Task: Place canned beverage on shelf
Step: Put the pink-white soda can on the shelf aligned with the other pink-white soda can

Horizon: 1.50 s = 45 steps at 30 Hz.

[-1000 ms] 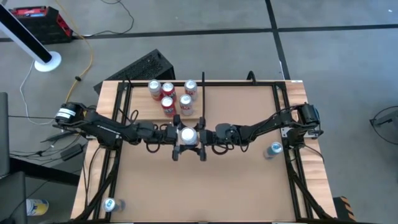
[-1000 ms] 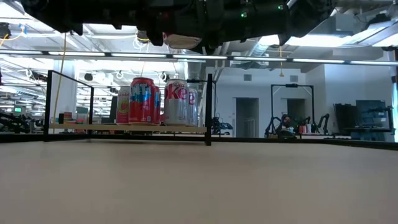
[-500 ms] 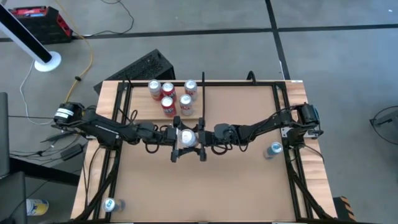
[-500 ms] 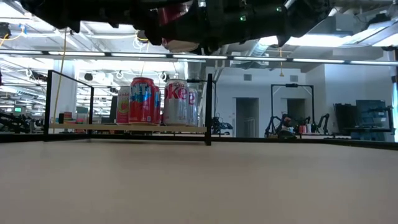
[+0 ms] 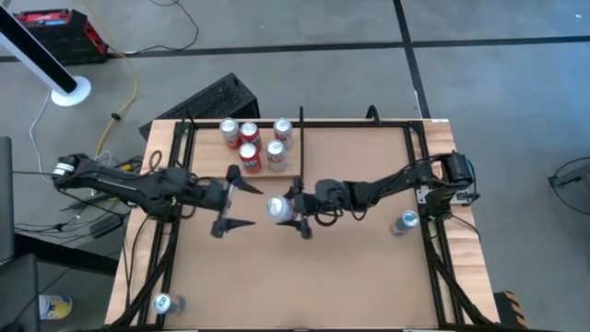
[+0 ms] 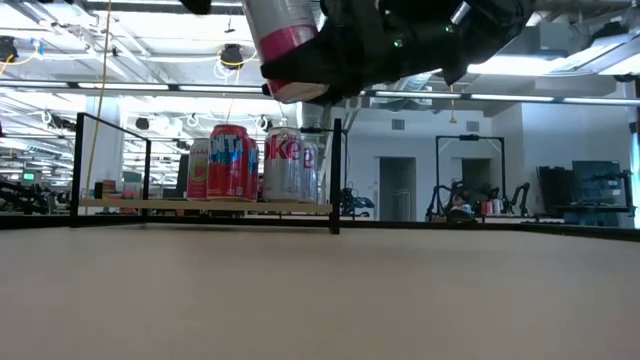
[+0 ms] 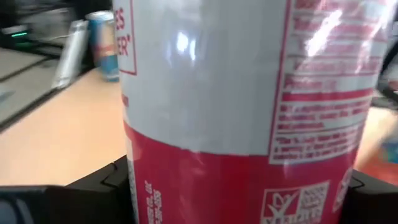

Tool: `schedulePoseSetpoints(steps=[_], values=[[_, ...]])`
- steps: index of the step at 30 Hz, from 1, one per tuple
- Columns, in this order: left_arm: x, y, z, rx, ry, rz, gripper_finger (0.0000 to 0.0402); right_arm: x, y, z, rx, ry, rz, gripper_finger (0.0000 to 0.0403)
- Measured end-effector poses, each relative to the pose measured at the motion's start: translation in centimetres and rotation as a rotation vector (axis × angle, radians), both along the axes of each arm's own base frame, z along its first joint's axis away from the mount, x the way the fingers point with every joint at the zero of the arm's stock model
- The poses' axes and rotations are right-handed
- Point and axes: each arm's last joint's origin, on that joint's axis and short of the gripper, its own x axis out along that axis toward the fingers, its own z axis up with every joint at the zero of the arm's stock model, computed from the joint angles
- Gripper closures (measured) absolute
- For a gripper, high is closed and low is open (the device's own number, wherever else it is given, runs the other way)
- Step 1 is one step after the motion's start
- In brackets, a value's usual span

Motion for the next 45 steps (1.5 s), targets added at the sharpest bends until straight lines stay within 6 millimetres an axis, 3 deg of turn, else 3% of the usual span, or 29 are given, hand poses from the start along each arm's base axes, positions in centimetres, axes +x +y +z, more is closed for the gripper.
schedulePoseSetpoints(steps=[5,12,16,24,32,45], values=[[-0.6,-1.0,-0.1,0.153,0.006,-0.041,0.0027,-0.4,-0.1,-0.6,0.081,0.076,0.289,0.0082],[1.9,-3.5,-2.7,0.345,0.075,-0.073,0.0026,-1.0,0.4,-1.1,0.114,0.123,0.575,0.0082],[3.7,-4.7,-3.9,0.416,0.079,-0.029,0.0026,-1.1,0.8,-1.2,0.100,0.119,0.590,0.0082],[6.7,-5.9,-2.3,0.422,0.086,-0.036,0.0026,-1.1,0.6,-1.4,0.103,0.139,0.585,0.0082],[7.4,-5.6,-0.4,0.406,0.109,-0.027,0.0026,-1.1,0.6,-1.4,0.085,0.131,0.591,0.0082],[10.0,-4.1,-2.7,0.425,0.122,-0.106,0.0026,-1.1,0.6,-1.3,0.086,0.130,0.591,0.0082]])
